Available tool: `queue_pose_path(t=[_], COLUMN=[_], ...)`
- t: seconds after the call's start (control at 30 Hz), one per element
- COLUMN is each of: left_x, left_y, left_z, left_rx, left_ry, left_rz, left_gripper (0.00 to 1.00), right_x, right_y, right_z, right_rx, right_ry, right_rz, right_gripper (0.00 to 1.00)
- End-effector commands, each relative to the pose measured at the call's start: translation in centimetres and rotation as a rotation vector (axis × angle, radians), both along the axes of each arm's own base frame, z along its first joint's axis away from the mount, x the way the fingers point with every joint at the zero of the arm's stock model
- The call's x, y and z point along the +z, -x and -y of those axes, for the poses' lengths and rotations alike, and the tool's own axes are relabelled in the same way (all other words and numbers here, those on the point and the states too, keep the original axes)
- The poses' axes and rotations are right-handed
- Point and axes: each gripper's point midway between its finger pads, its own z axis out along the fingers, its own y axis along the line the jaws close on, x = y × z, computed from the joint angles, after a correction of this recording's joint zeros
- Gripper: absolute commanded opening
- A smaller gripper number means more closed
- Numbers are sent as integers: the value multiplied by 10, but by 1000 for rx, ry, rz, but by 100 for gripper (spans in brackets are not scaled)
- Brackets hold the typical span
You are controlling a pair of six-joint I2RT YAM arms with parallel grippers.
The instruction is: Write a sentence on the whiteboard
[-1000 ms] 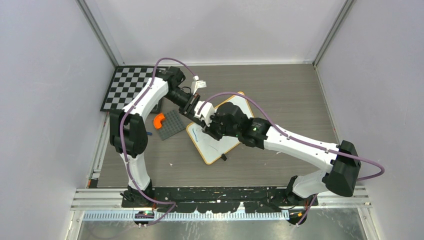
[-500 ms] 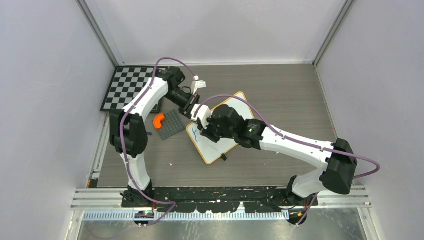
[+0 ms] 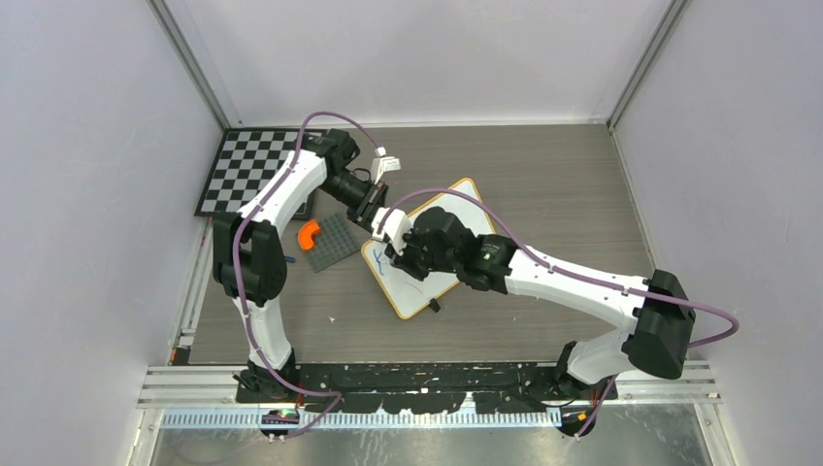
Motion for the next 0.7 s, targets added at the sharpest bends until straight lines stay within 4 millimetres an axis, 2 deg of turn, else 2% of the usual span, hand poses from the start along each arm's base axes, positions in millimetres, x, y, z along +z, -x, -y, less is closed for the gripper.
queue_pose_path(t=[0.0,0.2,0.47,0.67], left_x=[-18,-20,-25,-27], left_y=[-4,-3,-3,-5], left_z=[6,8,11,19], left_rx=[-52,-69,-170,-246], left_ry=[-42,-56,-84,-96], left_rz=[55,58,90,106], left_gripper=[0,0,0,0], right_x=[6,8,47,47], right_y=[-7,-10,9,9], right_z=[13,21,15,25], right_rx=[-26,-49,39,24], right_ry=[-3,8,-63,-48], right_rz=[55,72,45,67], right_gripper=[0,0,0,0])
